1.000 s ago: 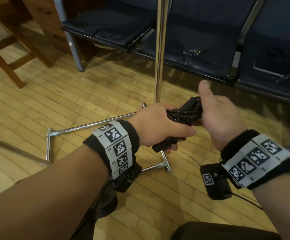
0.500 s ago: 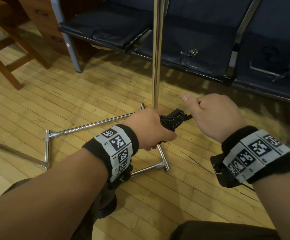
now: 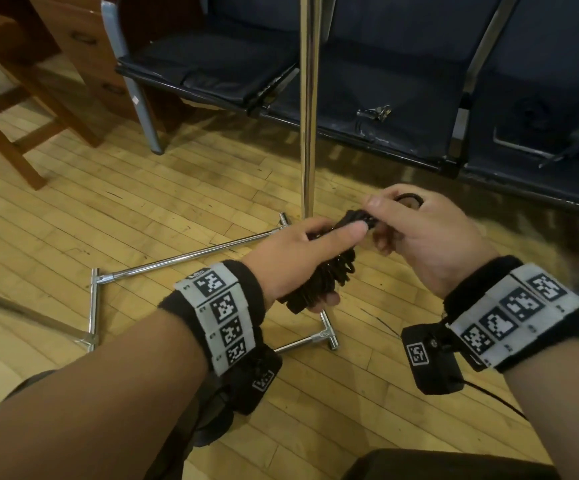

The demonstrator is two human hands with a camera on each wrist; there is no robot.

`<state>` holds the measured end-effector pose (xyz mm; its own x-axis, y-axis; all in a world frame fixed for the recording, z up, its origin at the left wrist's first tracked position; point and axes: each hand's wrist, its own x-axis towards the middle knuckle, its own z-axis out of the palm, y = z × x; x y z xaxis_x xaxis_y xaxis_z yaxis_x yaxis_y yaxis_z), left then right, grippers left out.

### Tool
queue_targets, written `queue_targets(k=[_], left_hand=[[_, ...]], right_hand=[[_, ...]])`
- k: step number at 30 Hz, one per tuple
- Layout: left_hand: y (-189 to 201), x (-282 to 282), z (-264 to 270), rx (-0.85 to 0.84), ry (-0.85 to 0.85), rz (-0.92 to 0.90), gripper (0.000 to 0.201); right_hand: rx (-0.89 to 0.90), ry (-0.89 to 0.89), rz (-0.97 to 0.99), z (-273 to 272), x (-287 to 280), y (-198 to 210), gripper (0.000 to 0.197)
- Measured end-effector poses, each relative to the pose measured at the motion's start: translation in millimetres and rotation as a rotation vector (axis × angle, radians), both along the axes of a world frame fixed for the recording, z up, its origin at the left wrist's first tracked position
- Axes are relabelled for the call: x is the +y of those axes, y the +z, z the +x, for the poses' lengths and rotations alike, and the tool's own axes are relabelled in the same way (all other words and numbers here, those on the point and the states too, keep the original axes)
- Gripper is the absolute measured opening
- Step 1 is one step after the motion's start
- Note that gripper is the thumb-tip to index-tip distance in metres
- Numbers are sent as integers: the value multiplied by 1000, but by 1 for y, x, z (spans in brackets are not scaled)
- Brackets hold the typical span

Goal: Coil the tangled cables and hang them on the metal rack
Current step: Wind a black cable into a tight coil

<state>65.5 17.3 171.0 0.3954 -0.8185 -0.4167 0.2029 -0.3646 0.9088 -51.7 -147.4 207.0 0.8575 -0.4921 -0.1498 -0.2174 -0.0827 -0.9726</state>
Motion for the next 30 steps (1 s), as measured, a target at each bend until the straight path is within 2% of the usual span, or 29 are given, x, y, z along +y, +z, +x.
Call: queue_targets(k=[2, 5, 8, 12, 13, 16, 19, 23, 27, 30], left_hand=[[-2, -3, 4, 106, 74, -9, 66], [-6, -7, 6, 219, 147, -71, 54], [-8, -9, 5, 241, 160, -122, 43], [-12, -12, 2, 161, 148, -115, 15], [-13, -12, 1, 138, 141, -116, 14], [-16, -14, 0, 42, 113, -141, 20], [-20, -16, -9, -40, 71, -144, 20], [-19, -14, -16, -22, 54, -159, 24], [6, -2, -10, -32, 63, -224, 30], [37, 11, -4, -111, 20, -254, 41]], right_hand=[[-116, -7, 232, 0, -2, 0, 37], [-188, -9, 350, 0, -3, 0, 24], [-170, -52, 272, -2, -5, -2, 14], [-149, -80, 53, -4, -2, -1, 16], [-156, -77, -16, -5, -1, 0, 16], [-189, -59, -193, -7, 0, 5, 16], [-146, -91, -168, -7, -3, 6, 15], [-71, -72, -163, -6, -4, 10, 15], [-113, -55, -65, -6, 6, 34, 16], [-111, 26, -112, -8, 17, 65, 16]])
